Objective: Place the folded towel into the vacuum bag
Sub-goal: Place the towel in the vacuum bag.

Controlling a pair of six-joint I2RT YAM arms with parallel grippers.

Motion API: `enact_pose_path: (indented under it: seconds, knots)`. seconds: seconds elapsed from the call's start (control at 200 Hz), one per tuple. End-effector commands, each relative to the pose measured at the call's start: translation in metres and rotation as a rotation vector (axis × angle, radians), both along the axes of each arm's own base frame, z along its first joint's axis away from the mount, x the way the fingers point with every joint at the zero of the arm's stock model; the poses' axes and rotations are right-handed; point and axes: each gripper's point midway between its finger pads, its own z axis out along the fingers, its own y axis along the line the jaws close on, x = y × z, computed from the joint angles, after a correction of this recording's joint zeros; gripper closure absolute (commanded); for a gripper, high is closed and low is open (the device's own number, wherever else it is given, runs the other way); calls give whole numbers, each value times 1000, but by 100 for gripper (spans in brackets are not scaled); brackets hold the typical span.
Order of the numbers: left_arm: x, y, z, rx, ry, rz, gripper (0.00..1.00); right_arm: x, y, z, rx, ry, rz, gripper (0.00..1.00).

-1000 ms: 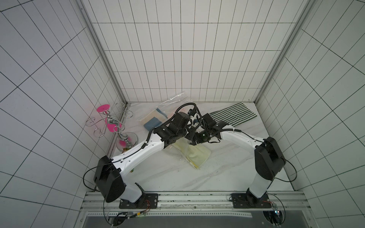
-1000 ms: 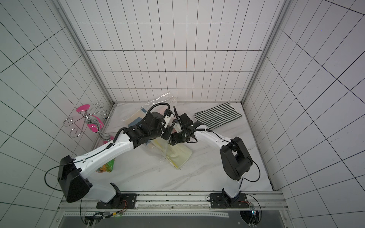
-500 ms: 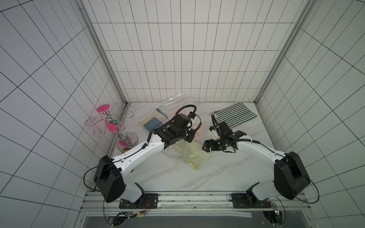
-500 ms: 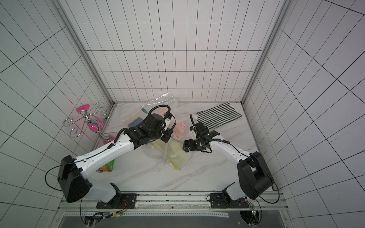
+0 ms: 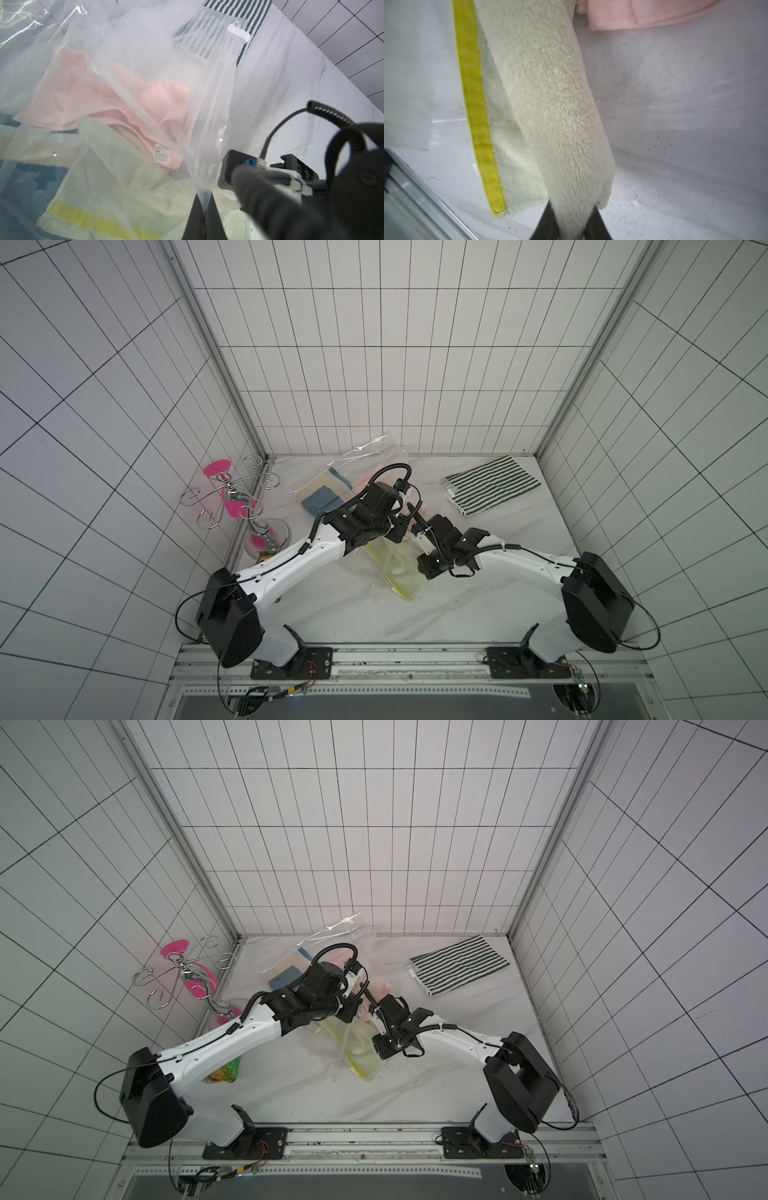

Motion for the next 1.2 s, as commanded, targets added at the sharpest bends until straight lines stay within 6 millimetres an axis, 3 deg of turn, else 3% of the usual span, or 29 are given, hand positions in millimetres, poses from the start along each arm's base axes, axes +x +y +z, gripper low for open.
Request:
enact_pose_path:
  seconds: [0.0, 0.1, 0.205, 0.365, 0.435, 0.72, 0.915, 1.059, 1.194]
  knots:
    - [0, 8, 2, -13, -7, 27, 100, 8, -1, 9, -107, -140, 24, 90]
    - [1, 15, -3, -39, 9, 47, 100, -8, 8, 0, -145, -186, 105, 88]
    - [5, 20, -7, -57, 24, 67, 100, -25, 25, -4, -137, -220, 196, 79]
    - [12, 26, -10, -50, 27, 98, 100, -45, 45, -18, -111, -186, 303, 46]
    - [15, 30, -10, -51, 28, 112, 100, -54, 50, -29, -109, -155, 342, 35]
    - [23, 40, -12, -42, 28, 149, 100, -75, 67, -43, -41, -94, 412, 12]
    - [23, 41, -13, -42, 31, 150, 100, -69, 62, -61, -148, -75, 391, 11]
    - [22, 38, -11, -53, 37, 140, 100, -55, 51, -80, -297, -78, 348, 30]
    - [21, 38, -10, -56, 38, 136, 100, -43, 48, -64, -260, -140, 301, 52]
